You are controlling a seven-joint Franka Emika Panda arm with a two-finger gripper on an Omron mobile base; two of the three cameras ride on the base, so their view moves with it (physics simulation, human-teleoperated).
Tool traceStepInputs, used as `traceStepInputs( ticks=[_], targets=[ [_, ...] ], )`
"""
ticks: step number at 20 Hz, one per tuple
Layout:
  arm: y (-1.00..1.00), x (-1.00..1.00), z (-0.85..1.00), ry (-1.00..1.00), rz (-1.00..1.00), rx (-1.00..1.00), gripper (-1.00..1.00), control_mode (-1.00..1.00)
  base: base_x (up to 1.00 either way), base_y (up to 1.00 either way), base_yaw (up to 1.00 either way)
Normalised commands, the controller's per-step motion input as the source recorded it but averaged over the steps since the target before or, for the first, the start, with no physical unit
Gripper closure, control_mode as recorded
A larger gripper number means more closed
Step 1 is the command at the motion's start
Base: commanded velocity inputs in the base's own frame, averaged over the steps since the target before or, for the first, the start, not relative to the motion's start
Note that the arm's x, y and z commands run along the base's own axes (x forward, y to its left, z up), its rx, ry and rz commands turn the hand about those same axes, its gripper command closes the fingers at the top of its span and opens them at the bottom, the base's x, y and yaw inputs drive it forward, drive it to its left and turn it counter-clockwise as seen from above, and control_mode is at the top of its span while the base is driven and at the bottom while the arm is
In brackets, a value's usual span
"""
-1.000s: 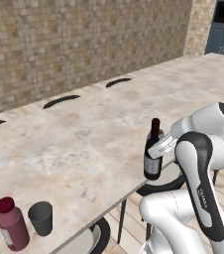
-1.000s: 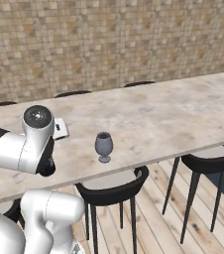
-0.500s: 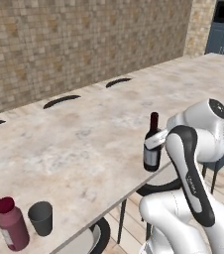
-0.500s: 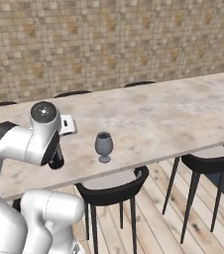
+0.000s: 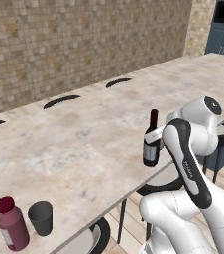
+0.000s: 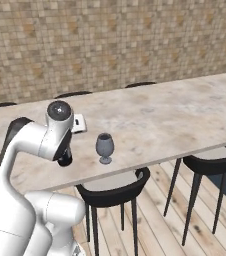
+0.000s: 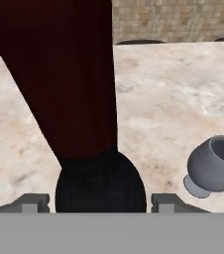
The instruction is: There is a wine glass and glass cup on the dining counter. Place the wine bottle next to the wine glass and the juice bottle next to the glass cup.
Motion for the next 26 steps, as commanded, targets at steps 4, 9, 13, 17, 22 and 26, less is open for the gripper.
traceStepInputs(
  ticks=[4, 9, 13, 17, 22, 26],
  targets=[
    [-0.06, 0.22, -0.3, -0.08, 0.0, 0.01, 1.0, -1.0, 0.0, 0.0, 0.0],
    [0.0, 0.23, -0.29, 0.0, 0.0, 0.05, 1.0, -1.0, 0.0, 0.0, 0.0],
    [-0.1, 0.21, -0.25, 0.03, 0.0, 0.08, 1.0, -1.0, 0.0, 0.0, 0.0],
    [-0.08, 0.22, -0.2, 0.03, 0.0, 0.1, 1.0, -1.0, 0.0, 0.0, 0.0],
    [-0.11, 0.12, -0.25, 0.0, 0.0, 0.01, 1.0, -1.0, 0.0, 0.0, 0.0],
    [-0.03, 0.1, -0.24, 0.0, 0.0, 0.0, 1.0, -1.0, 0.0, 0.0, 0.0]
  ],
)
